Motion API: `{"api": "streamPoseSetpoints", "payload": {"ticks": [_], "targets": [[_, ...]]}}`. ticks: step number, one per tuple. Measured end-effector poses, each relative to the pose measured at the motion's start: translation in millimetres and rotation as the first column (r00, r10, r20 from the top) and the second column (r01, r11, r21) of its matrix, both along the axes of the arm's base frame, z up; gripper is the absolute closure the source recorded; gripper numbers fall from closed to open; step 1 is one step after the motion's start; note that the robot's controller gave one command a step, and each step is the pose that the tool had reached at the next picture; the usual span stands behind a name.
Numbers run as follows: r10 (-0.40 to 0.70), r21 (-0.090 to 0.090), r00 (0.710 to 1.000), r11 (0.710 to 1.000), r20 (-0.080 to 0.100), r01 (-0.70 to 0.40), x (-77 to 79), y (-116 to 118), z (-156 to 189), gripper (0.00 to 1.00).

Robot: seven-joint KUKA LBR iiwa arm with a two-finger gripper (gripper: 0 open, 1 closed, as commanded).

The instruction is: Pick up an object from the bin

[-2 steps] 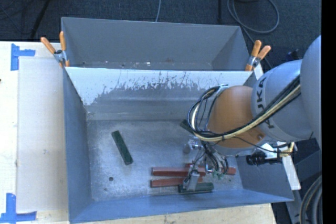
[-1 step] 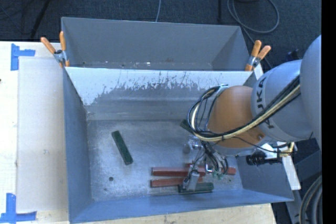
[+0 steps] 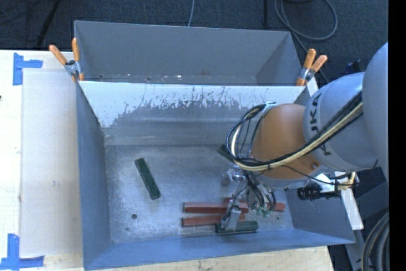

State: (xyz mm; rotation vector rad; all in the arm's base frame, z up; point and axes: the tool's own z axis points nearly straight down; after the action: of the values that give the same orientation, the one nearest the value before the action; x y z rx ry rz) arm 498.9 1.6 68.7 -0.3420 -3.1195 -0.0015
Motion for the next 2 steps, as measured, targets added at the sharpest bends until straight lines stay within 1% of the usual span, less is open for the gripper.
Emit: {"api": "streamPoseSetpoints", "payload": {"ticks": [1,2], "targets": [[-0.002,0.0,1.0,1.0,0.0,0.002,0.0,0.0,0.0,0.0],[-0.003,0.001,1.0,1.0,0.0,0.003,0.1,0.4,0.9,1.0]]}}
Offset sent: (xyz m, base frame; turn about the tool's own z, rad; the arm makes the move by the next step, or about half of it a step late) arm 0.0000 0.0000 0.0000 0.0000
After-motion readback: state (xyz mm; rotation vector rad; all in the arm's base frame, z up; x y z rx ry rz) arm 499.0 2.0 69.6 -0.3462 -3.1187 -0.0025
